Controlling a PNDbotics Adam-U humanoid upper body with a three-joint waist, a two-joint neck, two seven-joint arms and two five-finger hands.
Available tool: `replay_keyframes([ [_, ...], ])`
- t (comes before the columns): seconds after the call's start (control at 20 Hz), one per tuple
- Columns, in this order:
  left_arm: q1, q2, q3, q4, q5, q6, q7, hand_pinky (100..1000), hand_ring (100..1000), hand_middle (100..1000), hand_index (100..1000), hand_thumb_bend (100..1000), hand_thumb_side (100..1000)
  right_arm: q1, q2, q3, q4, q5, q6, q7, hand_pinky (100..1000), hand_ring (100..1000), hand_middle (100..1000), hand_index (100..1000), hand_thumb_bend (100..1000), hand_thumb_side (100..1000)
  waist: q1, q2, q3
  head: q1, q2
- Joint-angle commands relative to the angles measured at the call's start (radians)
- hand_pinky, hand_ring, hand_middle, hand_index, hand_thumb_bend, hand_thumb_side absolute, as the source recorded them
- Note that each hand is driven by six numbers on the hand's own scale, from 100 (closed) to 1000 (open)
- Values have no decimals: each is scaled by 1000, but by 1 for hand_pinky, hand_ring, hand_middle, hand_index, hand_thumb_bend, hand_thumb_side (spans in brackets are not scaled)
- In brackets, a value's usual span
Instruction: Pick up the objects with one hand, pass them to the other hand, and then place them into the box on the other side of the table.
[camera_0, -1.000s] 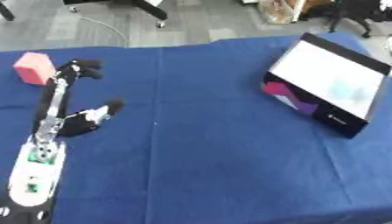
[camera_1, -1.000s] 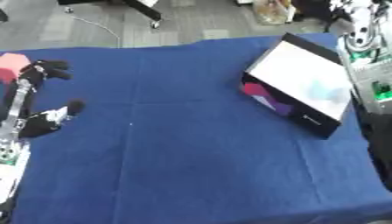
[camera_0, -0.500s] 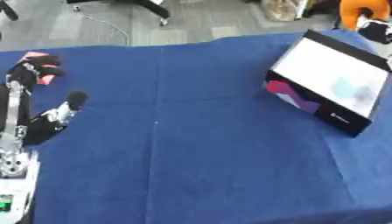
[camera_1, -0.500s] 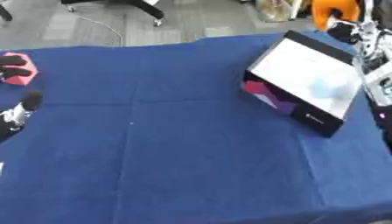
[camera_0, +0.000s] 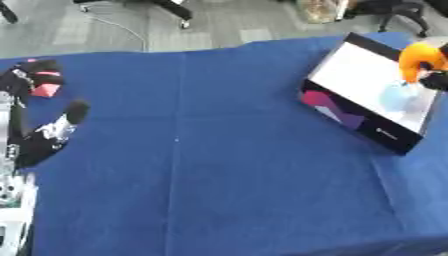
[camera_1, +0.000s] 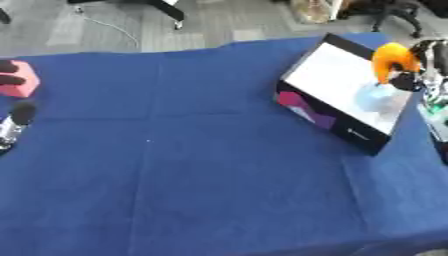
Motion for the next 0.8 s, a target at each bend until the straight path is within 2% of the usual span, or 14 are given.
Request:
replay_keyframes([
  [0.05, -8, 7, 3, -23, -2, -1, -4, 801, 624, 654, 761, 701, 638, -9, -41, -4, 8, -3, -46, 51, 650, 756, 574, 725, 100, 482, 3, 7, 1, -1, -3],
  [0.1, -8, 7, 3, -23, -3, -1, -5, 801, 624, 654, 761, 701, 638, -8, -45, -6, 3, 0, -57, 66, 656, 761, 584, 759, 152, 568, 2, 7, 1, 0, -3],
  [0.25, -7, 7, 3, -23, -6, 0, -5, 801, 624, 654, 762, 700, 638, -2, -56, -13, -25, 10, -78, 101, 673, 779, 612, 837, 253, 694, -1, 6, 1, 2, -3],
  [0.5, -6, 6, 3, -22, -12, 0, -7, 801, 624, 654, 762, 700, 638, 4, -75, -20, -115, 52, -87, 154, 701, 800, 665, 932, 368, 790, -6, 5, 1, 4, -3],
  [0.55, -6, 6, 3, -22, -13, 0, -7, 801, 624, 654, 762, 700, 638, 3, -81, -22, -139, 64, -85, 161, 703, 802, 673, 942, 381, 790, -7, 4, 1, 4, -3],
  [0.65, -5, 5, 2, -22, -16, 0, -7, 801, 624, 654, 762, 700, 639, 0, -91, -27, -191, 91, -77, 168, 714, 815, 709, 977, 482, 735, -9, 3, 1, 6, -3],
  [0.8, -4, 5, 2, -21, -19, 0, -8, 802, 624, 655, 763, 699, 640, -4, -104, -37, -266, 124, -66, 161, 733, 847, 756, 1000, 570, 663, -12, 2, 1, 8, -3],
])
